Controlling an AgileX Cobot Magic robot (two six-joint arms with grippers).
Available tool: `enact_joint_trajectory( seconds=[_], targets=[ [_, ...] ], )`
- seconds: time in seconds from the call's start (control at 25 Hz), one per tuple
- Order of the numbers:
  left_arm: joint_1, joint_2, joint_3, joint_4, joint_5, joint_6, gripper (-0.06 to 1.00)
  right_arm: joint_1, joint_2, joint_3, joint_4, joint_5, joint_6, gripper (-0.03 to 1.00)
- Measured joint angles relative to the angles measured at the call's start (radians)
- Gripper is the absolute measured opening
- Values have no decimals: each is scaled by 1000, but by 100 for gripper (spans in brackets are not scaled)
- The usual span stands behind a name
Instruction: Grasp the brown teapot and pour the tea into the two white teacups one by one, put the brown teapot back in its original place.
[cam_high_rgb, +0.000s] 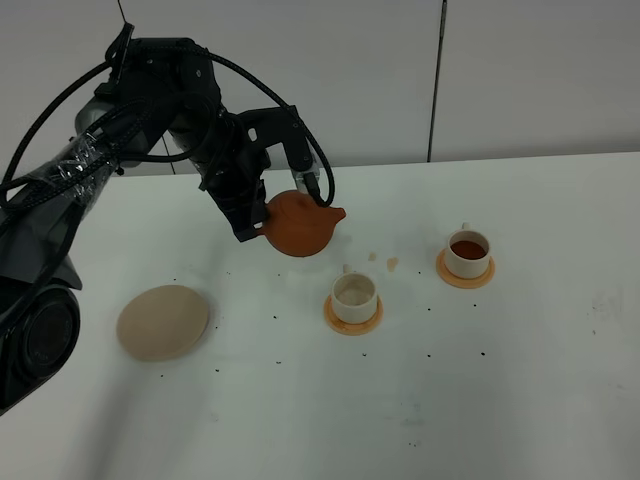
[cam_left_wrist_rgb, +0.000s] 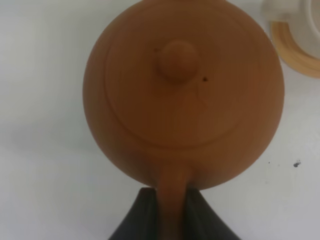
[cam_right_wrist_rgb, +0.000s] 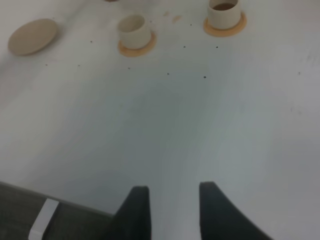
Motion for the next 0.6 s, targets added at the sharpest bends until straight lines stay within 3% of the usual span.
enact_joint_trajectory(
  seconds=[0.24,0.6],
  targets=[
    [1,0,0,-8,0,13,17,0,0,0,0,0,0,24],
    [41,0,0,-83,0,17,17,0,0,0,0,0,0,24]
  ],
)
